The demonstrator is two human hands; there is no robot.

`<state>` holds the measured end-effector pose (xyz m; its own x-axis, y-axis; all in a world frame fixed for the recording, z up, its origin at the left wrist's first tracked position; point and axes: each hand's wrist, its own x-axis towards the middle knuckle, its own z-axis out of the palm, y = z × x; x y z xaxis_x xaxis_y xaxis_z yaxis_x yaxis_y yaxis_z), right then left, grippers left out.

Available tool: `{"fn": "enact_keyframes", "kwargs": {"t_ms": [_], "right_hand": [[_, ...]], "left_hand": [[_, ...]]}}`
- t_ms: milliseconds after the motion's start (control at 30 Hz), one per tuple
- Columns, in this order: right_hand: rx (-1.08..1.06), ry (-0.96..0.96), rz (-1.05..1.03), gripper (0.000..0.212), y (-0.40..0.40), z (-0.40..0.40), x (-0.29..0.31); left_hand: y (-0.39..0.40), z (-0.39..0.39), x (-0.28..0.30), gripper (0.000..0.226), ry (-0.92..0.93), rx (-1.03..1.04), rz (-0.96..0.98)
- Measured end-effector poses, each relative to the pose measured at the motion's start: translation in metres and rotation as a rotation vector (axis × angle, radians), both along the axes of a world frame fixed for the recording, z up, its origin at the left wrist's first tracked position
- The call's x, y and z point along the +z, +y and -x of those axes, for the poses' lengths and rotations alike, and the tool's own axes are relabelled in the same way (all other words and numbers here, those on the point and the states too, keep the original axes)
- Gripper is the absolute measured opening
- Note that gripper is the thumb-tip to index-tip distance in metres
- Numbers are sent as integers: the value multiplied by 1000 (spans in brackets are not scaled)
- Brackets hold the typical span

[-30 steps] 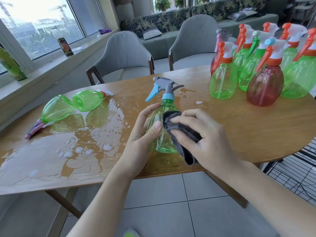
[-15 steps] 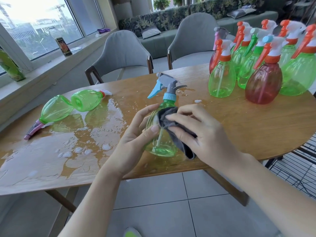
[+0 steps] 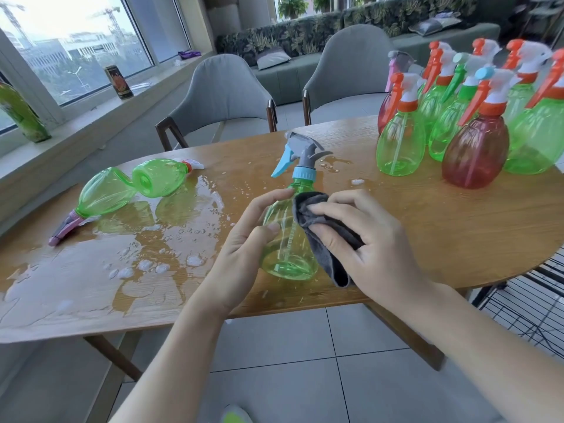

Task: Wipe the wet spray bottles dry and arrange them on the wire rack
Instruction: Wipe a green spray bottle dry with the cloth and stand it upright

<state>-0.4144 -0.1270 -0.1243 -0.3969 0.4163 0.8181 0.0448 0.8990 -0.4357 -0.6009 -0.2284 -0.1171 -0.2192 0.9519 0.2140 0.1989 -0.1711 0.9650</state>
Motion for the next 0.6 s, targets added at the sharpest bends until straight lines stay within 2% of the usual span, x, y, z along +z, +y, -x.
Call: {"fn": "enact_keyframes", "kwargs": {"t_ms": [133,233,367,600], "right_hand": [[-30,13,16,23,1,4,5],[53,-33,-12,22,-5,3,-2],[182,-153,-154,16,-15,1,-13],[112,-181,-302,19,-10,-1,-8]], "left_hand": [[1,-5,0,47,10,19,-6],[2,-6,2,42,-23,22,2],[2,1,1,47,-26,25,26],[0,2,5,40,-107,-71,-1]]}}
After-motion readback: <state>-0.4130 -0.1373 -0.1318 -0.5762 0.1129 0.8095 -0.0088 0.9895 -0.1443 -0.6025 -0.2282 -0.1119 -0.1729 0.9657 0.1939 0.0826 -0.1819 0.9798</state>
